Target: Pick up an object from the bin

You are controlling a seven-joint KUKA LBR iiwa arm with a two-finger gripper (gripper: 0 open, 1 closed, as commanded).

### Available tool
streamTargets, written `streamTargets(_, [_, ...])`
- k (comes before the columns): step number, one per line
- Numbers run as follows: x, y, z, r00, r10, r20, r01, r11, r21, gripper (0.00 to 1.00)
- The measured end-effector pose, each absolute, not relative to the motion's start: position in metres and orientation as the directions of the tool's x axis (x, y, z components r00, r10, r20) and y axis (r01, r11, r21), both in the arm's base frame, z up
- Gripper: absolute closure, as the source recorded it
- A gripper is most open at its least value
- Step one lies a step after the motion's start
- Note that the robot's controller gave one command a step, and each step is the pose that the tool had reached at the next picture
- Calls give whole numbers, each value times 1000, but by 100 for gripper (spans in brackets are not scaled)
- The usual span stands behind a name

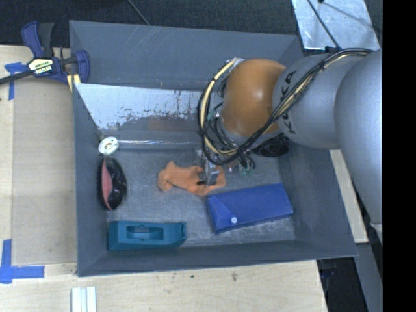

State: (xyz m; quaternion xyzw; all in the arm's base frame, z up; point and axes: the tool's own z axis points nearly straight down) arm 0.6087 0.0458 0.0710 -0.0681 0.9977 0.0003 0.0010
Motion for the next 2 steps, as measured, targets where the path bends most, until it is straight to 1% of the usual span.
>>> streamTargets(1, [609, 46, 71, -991, -136, -2, -136, 991, 1, 100])
streamTargets(2, [609, 63, 210, -990, -138, -5, -138, 990, 0, 100])
